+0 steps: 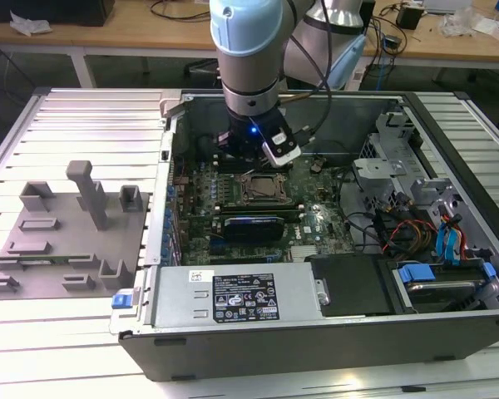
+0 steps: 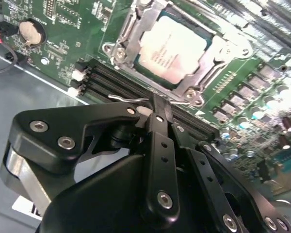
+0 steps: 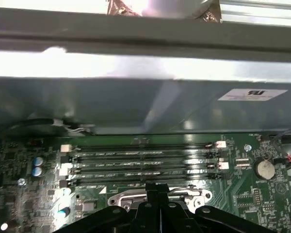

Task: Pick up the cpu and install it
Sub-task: 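Install the first cpu locking lever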

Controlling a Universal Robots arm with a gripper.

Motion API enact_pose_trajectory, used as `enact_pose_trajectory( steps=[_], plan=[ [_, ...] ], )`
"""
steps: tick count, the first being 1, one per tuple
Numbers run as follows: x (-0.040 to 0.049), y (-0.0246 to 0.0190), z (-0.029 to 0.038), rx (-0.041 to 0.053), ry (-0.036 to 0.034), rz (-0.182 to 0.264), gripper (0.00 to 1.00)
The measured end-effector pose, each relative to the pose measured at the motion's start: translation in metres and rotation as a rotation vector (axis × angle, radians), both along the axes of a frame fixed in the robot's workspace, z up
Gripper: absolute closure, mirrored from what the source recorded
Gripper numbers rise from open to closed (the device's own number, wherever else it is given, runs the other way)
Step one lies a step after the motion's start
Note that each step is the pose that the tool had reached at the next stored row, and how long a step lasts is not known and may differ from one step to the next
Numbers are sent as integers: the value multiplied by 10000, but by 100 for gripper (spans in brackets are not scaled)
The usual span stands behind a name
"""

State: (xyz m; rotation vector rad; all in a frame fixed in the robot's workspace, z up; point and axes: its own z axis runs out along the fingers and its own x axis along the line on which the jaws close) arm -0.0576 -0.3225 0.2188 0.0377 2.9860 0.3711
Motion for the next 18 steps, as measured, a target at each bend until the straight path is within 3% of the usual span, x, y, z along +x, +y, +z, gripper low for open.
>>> enact_pose_trajectory(
  steps=[4, 10, 13, 18],
  plan=[
    [32, 102, -4, 1, 44, -19, 89],
    [60, 107, -86, 1, 203, -341, 89],
    [64, 108, -159, 5, 235, -936, 89],
    [89, 109, -168, 7, 240, -1358, 89]
  ],
)
